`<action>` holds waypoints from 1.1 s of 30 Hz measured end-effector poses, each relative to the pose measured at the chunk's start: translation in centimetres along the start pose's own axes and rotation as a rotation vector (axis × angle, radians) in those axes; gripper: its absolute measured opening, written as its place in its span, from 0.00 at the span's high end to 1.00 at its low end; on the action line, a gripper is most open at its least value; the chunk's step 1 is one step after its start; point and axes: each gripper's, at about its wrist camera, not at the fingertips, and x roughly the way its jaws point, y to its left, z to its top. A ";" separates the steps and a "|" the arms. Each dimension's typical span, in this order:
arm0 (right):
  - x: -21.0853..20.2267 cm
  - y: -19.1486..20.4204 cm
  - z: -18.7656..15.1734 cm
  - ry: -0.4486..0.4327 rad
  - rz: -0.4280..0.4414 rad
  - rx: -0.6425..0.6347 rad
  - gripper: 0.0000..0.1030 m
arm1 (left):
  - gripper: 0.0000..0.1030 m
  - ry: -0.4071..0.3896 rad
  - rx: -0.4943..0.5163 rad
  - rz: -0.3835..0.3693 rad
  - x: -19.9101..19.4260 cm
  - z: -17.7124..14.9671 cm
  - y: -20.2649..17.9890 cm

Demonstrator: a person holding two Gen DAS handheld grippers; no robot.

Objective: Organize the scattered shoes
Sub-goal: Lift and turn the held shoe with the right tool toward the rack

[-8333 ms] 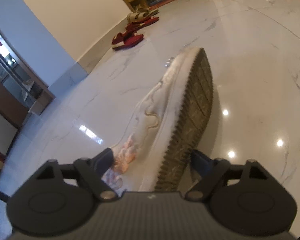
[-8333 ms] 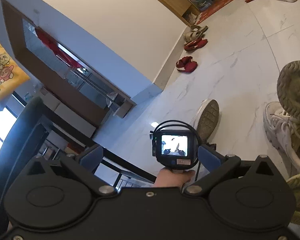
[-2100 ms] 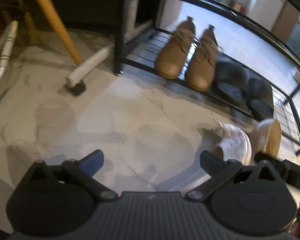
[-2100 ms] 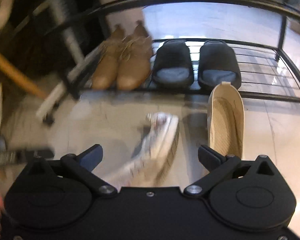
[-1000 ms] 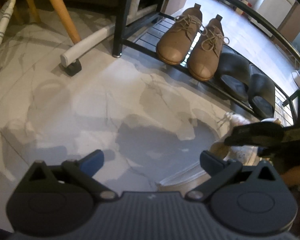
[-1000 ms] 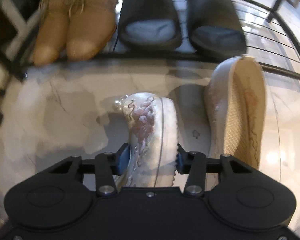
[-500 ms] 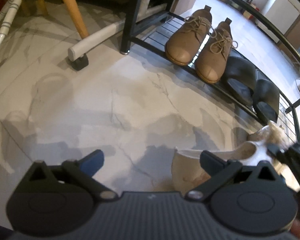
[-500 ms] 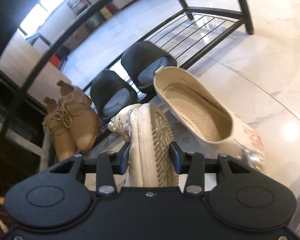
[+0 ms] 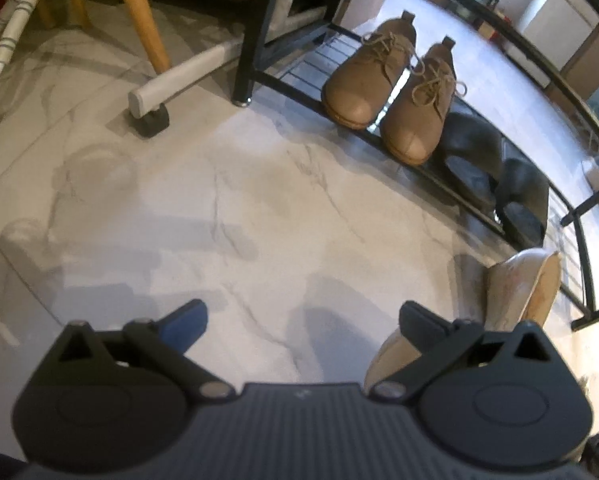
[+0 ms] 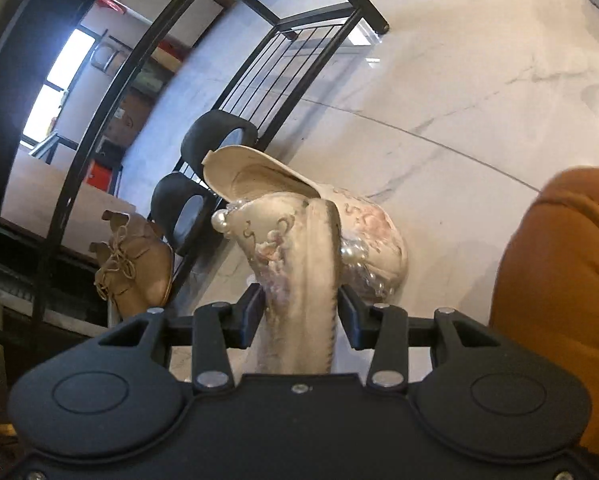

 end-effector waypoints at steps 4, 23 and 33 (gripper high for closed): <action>-0.2 -1.5 -0.5 0.020 -0.028 0.089 0.56 | 0.01 0.013 -0.021 -0.001 0.3 0.0 0.3; -2.1 -0.2 -0.6 0.316 -0.037 0.037 0.34 | 0.01 0.045 -0.049 -0.030 0.3 -0.2 0.8; -0.5 4.5 5.4 0.348 -0.175 -0.534 0.14 | 0.01 0.060 -0.025 -0.028 0.7 -0.3 0.4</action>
